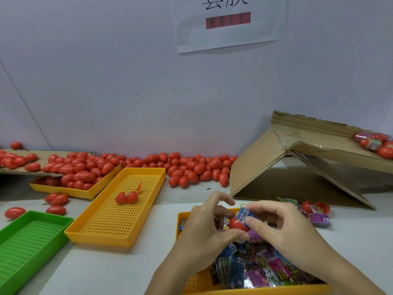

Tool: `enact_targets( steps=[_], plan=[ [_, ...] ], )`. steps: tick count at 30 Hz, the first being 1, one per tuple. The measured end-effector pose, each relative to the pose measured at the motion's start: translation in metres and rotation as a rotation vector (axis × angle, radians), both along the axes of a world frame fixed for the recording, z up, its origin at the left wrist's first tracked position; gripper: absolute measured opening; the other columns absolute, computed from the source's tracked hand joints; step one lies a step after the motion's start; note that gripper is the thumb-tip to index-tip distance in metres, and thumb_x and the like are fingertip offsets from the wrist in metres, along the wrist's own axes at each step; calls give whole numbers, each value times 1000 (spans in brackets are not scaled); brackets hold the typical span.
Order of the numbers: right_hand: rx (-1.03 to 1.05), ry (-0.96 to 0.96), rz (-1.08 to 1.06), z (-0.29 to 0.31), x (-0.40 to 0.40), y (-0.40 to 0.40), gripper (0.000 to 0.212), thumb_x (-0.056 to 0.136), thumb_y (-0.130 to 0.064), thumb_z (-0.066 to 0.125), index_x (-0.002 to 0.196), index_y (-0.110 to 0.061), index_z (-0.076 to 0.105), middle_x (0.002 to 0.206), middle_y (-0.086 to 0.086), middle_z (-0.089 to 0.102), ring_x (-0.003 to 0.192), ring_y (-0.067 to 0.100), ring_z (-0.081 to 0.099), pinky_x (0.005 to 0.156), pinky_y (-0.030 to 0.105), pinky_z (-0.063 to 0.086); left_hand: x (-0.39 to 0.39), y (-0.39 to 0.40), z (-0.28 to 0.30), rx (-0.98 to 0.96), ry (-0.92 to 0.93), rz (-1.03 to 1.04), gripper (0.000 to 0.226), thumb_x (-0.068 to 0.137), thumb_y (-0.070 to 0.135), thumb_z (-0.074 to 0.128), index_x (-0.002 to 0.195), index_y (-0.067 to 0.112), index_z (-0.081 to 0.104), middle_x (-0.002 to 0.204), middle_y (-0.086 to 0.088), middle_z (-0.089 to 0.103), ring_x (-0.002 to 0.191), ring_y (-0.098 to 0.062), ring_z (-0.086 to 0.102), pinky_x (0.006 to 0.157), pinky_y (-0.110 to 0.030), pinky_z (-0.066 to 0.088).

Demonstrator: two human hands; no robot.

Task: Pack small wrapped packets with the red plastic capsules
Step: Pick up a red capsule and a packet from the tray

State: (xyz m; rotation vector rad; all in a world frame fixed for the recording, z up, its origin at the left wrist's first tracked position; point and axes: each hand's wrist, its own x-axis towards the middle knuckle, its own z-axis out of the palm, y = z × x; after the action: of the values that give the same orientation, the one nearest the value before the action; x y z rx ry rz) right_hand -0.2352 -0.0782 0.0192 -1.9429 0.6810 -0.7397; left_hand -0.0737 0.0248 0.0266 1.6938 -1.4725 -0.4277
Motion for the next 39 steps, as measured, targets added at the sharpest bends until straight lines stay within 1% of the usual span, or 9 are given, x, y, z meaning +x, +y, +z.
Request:
enact_targets(
  steps=[6,12,19,21,25,29,32,36,39],
  plan=[
    [-16,39,15,-1,-2,0,29,71,-50,68,98,-41,70,99,-18,73,98,-1,67,82,19,57,0,0,-1,-14,-8,-11,50,74,39,85,105,44,46,101,16,71,72,5,55,63,-11,45],
    [-22,36,13,-1,-2,-1,18,81,-36,75,99,-40,70,98,-18,74,96,-4,67,80,16,55,0,-1,-3,-53,16,-21,45,74,34,86,100,45,50,96,17,68,75,3,59,65,-13,48],
    [11,-34,54,5,-4,0,40,72,-51,67,109,-35,70,100,-18,74,96,2,69,82,25,58,-1,-3,-6,-94,372,-62,34,73,20,86,96,32,65,97,-2,72,85,-25,74,71,-33,60],
    [1,-55,59,7,-4,0,35,75,-49,66,107,-36,71,99,-18,74,96,3,70,83,25,58,-1,-3,-4,-105,418,-79,30,76,24,85,99,30,66,99,-4,73,89,-25,74,71,-28,57],
    [-29,-67,58,7,-3,1,33,79,-48,66,109,-36,72,100,-17,75,98,4,69,85,30,58,-2,-4,-3,-115,576,-115,29,81,34,76,106,21,71,105,-6,74,99,-27,72,83,-39,60],
    [-83,-82,5,3,-1,3,41,74,-59,63,109,-40,69,101,-20,72,99,4,67,86,35,58,-5,-6,-6,-115,650,-94,20,83,34,74,101,26,75,103,-5,75,101,-26,72,84,-37,60],
    [-126,-141,-12,2,2,7,39,71,-61,65,108,-47,65,100,-20,71,96,5,67,78,37,60,-3,-8,-9,-126,710,-58,22,84,36,74,102,23,75,105,-8,74,102,-27,72,85,-36,60],
    [-315,-178,-106,1,5,10,39,69,-62,68,105,-51,57,96,-17,65,85,10,63,56,21,51,-2,-9,-8,-148,744,-25,28,82,42,75,100,20,75,104,-9,74,98,-25,73,83,-35,60],
    [-472,-147,-154,-4,7,11,39,72,-61,69,106,-45,58,97,-19,60,88,9,60,56,15,47,-2,-10,-9,-147,738,-13,26,81,42,76,98,21,75,103,-9,74,98,-28,73,82,-37,60]
  ],
)
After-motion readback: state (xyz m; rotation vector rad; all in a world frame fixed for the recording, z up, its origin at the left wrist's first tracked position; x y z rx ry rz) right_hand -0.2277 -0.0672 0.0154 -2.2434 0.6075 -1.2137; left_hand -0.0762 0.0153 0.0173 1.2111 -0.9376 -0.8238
